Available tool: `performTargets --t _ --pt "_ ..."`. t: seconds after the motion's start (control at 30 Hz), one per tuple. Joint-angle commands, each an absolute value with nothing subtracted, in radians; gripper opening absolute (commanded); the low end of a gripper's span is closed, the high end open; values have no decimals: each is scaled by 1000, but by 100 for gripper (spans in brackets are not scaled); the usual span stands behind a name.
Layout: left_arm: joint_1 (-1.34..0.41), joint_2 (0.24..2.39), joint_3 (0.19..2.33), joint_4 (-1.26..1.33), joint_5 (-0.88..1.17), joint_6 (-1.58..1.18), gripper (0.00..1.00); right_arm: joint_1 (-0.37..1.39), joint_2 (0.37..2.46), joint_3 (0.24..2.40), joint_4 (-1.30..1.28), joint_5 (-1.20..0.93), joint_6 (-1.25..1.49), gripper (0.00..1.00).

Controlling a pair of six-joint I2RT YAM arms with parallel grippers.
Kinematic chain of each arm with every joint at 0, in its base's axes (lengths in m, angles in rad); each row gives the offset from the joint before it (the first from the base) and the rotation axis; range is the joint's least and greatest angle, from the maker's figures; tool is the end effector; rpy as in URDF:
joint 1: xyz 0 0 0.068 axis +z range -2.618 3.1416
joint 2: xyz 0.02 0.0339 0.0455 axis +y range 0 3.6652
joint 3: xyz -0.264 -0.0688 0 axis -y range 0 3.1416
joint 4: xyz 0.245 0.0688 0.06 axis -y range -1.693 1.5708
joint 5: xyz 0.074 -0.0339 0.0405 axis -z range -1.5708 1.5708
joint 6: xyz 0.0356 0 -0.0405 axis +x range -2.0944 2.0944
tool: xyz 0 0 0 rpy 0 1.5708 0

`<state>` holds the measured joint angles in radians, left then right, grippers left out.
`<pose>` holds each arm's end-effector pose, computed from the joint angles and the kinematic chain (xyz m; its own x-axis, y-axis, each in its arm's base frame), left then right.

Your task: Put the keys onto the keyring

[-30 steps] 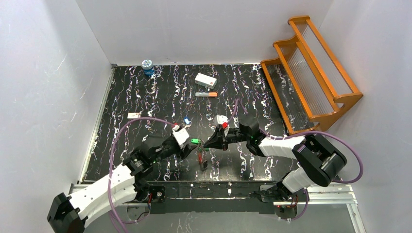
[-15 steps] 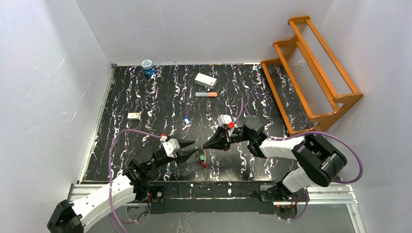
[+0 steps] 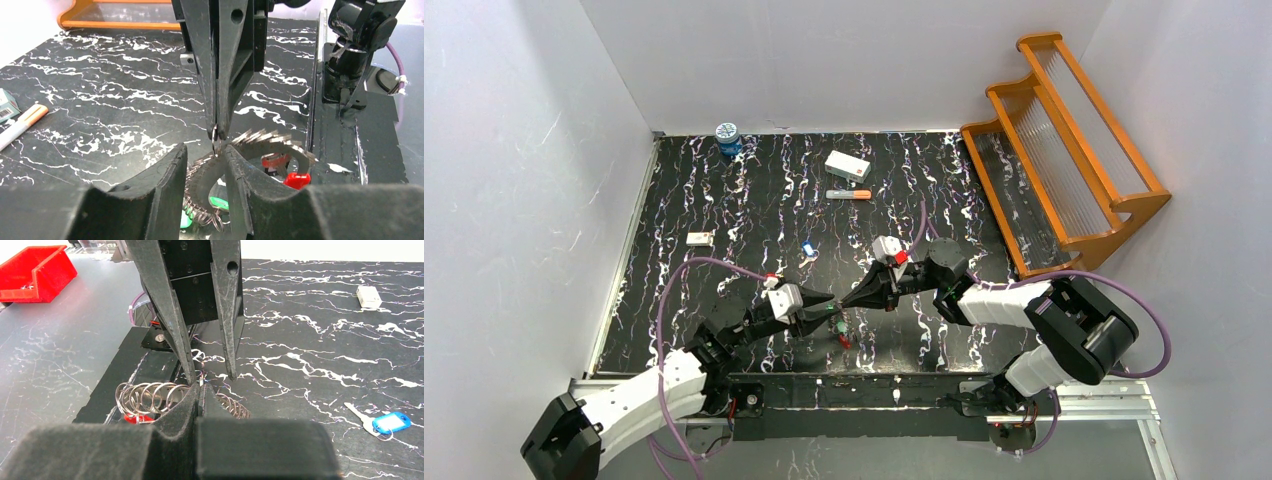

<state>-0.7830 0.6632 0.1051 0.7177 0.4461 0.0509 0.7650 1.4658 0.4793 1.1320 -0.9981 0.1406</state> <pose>0.1000 -0.1212 0.2140 0.1602 -0.0947 -0.9825 0.9314 0.3442 0.1187 0.1739 0.2085 0.2183 -0.0331 0.0735 -0.9967 -0.9802 -0.1972 0.0180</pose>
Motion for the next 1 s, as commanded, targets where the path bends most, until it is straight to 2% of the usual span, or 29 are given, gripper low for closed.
performTargets --t 0.0,0.17,0.37,0.43,0.47,0.57,0.77,0.9,0.97 --pt "-788 678 154 771 460 50 31 760 1452 488 1201 -1011 147 1" --pt "-788 704 166 778 468 50 27 760 1451 491 1198 -1014 149 1" --pt "-788 729 170 778 474 57 11 760 1446 492 1192 -1014 149 1" --pt "-787 737 170 778 475 60 10 760 1443 492 1191 -1013 149 1" --pt "-788 742 170 778 476 62 11 760 1441 492 1190 -1011 148 1" --pt "-787 753 172 776 470 58 23 760 1437 495 1181 -1011 144 1" --pt "-787 765 180 761 459 69 22 760 1432 500 1173 -1012 141 1" --pt "-788 754 189 724 425 76 32 761 1419 504 1147 -1011 126 1" --pt "-787 740 191 712 413 82 32 760 1415 506 1134 -1011 118 1"
